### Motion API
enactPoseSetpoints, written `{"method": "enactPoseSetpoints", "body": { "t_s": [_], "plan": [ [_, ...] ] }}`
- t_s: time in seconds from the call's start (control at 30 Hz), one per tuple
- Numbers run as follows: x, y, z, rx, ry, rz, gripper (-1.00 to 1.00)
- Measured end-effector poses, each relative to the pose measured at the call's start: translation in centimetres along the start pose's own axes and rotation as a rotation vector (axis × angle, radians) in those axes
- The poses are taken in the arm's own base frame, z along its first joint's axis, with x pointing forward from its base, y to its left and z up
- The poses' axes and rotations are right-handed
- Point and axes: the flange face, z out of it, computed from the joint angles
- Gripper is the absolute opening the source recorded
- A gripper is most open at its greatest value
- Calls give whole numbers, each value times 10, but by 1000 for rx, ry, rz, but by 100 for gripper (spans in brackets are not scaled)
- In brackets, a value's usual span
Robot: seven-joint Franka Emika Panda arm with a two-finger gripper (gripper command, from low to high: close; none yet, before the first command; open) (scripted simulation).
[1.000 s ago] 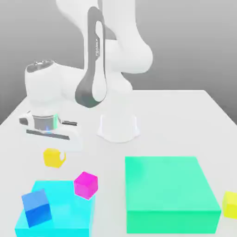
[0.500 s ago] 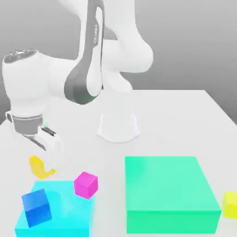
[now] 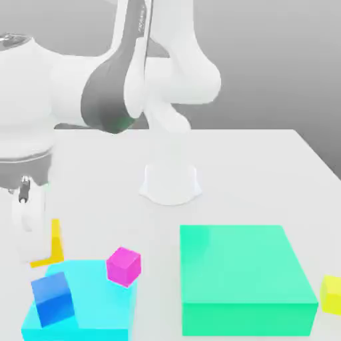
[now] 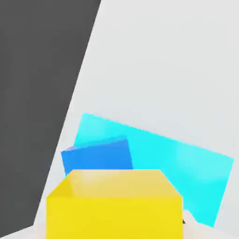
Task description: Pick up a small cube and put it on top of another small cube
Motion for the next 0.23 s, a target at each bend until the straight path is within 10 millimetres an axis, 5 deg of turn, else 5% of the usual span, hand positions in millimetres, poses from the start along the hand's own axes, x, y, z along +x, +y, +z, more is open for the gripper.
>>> {"method": "enactPoseSetpoints", "body": {
  "t_s": [0.1, 0.13, 0.23],
  "plan": [
    [-1, -3, 40, 0, 2, 22, -100],
    [-1, -3, 50, 0, 2, 24, 100],
    [-1, -3, 50, 0, 2, 24, 100]
  ]
}}
